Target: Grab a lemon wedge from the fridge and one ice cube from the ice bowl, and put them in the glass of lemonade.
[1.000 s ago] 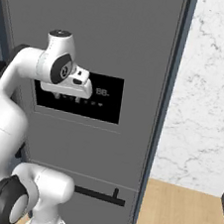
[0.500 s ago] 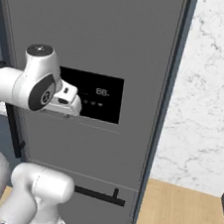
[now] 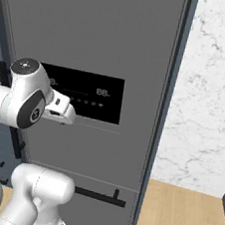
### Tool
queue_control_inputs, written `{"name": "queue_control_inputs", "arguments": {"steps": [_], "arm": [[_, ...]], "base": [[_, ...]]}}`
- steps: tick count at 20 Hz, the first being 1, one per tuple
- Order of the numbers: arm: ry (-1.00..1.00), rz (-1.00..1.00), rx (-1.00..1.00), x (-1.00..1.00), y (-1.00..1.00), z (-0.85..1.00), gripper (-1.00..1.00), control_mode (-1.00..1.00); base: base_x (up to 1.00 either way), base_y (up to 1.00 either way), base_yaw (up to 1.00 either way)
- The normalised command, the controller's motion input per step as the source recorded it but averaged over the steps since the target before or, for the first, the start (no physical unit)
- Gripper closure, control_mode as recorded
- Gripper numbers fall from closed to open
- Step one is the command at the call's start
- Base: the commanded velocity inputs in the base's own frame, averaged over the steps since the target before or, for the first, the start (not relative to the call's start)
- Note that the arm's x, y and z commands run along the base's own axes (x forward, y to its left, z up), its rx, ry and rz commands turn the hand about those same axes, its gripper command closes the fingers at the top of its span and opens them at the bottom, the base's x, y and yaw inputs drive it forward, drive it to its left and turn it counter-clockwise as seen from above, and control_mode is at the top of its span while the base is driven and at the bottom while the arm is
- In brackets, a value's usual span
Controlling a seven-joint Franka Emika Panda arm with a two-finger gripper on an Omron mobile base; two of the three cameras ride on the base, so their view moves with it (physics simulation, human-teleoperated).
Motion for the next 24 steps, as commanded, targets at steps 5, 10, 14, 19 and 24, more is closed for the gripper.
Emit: {"name": "queue_control_inputs", "arguments": {"steps": [5,10,14,19,24], "arm": [[-0.01,0.00,0.00,-0.05,0.00,0.00,-1.00,1.00],[0.00,0.00,0.00,0.00,0.00,0.00,-1.00,1.00],[0.00,0.00,0.00,0.00,0.00,0.00,-1.00,1.00],[0.00,0.00,0.00,0.00,0.00,0.00,-1.00,1.00],[0.00,0.00,0.00,0.00,0.00,0.00,-1.00,1.00]], "base": [[-0.24,0.15,0.02],[-0.51,0.99,0.04],[0.02,1.00,0.00],[0.65,1.00,-0.05],[0.94,1.00,-0.03]]}}
